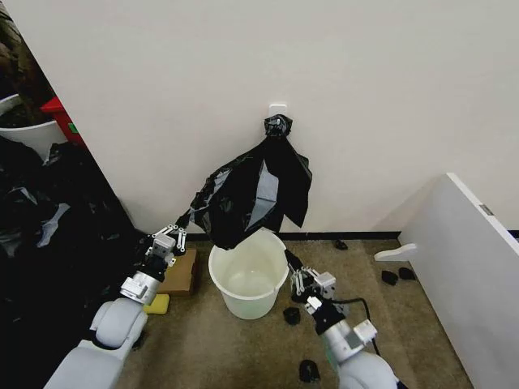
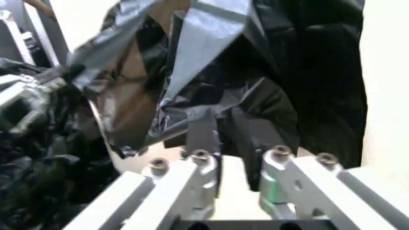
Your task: Place the garbage bag over the trash bin.
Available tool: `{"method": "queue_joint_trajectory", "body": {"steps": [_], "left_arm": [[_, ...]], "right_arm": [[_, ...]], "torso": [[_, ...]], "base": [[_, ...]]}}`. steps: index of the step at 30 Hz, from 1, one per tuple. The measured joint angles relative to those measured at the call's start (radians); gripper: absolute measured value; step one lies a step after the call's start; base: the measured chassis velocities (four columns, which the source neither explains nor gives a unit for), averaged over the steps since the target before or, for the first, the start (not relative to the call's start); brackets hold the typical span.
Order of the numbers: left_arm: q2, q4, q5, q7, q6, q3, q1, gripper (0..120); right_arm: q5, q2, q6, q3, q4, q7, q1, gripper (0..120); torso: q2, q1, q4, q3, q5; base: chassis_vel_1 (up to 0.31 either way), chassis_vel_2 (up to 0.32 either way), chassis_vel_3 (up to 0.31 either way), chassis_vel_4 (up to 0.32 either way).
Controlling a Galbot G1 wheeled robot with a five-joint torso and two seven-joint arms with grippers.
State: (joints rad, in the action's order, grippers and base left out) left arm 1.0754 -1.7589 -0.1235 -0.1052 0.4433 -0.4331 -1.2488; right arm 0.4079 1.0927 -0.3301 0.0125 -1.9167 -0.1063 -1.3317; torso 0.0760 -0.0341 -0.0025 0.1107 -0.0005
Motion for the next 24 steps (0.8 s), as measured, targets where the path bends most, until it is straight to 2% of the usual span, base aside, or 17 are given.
{"method": "queue_joint_trajectory", "body": {"steps": [2,3,6,9,11,13,14,16,18,21,24], "left_arm": [[0.005,-0.004,0.0,0.0,-0.001,0.005,0.001,0],[0.005,-0.004,0.0,0.0,-0.001,0.005,0.001,0],[0.01,-0.011,-0.002,0.0,-0.005,0.011,0.006,0],[0.01,-0.016,-0.005,0.0,-0.01,0.017,0.01,0],[0.012,-0.018,-0.006,-0.001,-0.013,0.023,0.015,0],[0.013,-0.018,-0.006,-0.001,-0.014,0.026,0.017,0],[0.015,-0.017,-0.006,-0.001,-0.015,0.033,0.023,0],[0.017,-0.014,-0.007,-0.001,-0.015,0.038,0.028,0],[0.021,-0.008,-0.007,-0.002,-0.015,0.045,0.034,0],[0.022,-0.007,-0.007,-0.002,-0.015,0.046,0.034,0],[0.023,-0.009,-0.007,-0.002,-0.015,0.046,0.036,0]], "right_arm": [[-0.013,0.033,-0.011,-0.017,0.053,0.007,0.037,20],[-0.013,0.033,-0.011,-0.017,0.053,0.007,0.037,20],[-0.028,0.08,-0.082,-0.043,0.134,0.048,0.092,34],[-0.024,0.104,-0.109,-0.052,0.169,0.065,0.125,43],[0.017,0.125,-0.122,-0.056,0.193,0.068,0.16,53],[0.044,0.131,-0.128,-0.056,0.198,0.071,0.171,56],[0.097,0.137,-0.139,-0.051,0.202,0.092,0.184,63],[0.128,0.139,-0.143,-0.047,0.202,0.106,0.19,67],[0.2,0.149,-0.154,-0.039,0.206,0.148,0.204,78],[0.212,0.155,-0.15,-0.038,0.209,0.156,0.211,85],[0.198,0.164,-0.116,-0.037,0.222,0.142,0.223,98]], "torso": [[0.0,0.0,-0.0001,0.0,-0.0001],[0.0,0.0,-0.0001,0.0,-0.0001],[0.0,0.0,0.0001,0.0,0.0001],[0.0,0.0,0.0,0.0,-0.0002],[0.0,0.0,0.0001,0.0,-0.0001],[0.0,0.0,0.0002,0.0,-0.0001],[0.0,0.0,0.0002,0.0,-0.0002],[0.0,0.0,0.0,0.0,-0.0002],[0.0,0.0,-0.0003,0.0,-0.0002],[0.0,0.0,0.0,0.0,-0.0002],[0.0,0.0,0.0,0.0,-0.0001]], "base": [[0.0,0.0,0.0,0.0],[0.0,0.0,0.0,0.0],[0.0,0.0,0.0,0.0],[0.0,0.0,0.0,0.0],[0.0,0.0,0.0,0.0],[0.0,0.0,0.0,0.0],[0.0,0.0,0.0,0.0],[0.0,0.0,0.0,0.0],[0.0,0.0,0.0,0.0],[0.0,0.0,0.0,0.0],[0.0,0.0,0.0,0.0]]}}
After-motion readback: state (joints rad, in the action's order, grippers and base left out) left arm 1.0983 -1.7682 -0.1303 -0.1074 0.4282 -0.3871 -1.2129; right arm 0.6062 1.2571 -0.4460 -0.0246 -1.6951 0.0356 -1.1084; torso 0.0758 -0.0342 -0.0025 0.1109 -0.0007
